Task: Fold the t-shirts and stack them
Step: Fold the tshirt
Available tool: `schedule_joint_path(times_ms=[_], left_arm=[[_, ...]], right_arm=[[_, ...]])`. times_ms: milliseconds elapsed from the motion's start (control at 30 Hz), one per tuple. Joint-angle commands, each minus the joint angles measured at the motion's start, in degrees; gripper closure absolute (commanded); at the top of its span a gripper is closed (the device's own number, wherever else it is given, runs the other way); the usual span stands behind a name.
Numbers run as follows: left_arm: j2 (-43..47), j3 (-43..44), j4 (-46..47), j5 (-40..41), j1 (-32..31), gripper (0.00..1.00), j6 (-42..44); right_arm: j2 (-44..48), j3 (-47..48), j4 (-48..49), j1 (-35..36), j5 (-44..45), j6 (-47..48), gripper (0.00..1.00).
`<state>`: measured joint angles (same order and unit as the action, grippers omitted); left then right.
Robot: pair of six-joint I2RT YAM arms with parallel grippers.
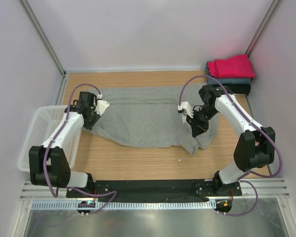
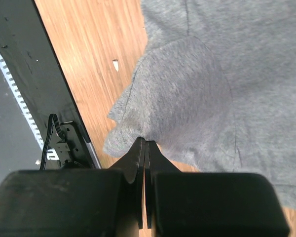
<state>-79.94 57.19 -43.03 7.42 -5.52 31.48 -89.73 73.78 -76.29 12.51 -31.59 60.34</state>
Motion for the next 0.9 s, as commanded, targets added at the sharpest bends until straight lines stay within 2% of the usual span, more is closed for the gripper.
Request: schedule_joint_path(times_ms=[0,167,367,867], left_arm=[[2.8,3.0,3.1,-0.4,0.3,1.00,-0.5],[0.7,5.0,6.2,0.2,0.5,1.00,-2.1],[-4.0,6.8,10.7,0.1,1.5,1.00,-6.5],[-13.4,16.3,14.2,3.9,1.8,1.00,-9.5]], right_arm=[[2.1,3.2,-1.1,-1.2,1.0,-3.9,0.99],[1.4,4.3,7.4,-2.8,5.0,-12.2,0.99],[-2.9,7.6,16.3,-6.4,4.9,-19.8,0.99],[-11.4,16.0,23.9,-7.8,4.7,-26.1,0.99]])
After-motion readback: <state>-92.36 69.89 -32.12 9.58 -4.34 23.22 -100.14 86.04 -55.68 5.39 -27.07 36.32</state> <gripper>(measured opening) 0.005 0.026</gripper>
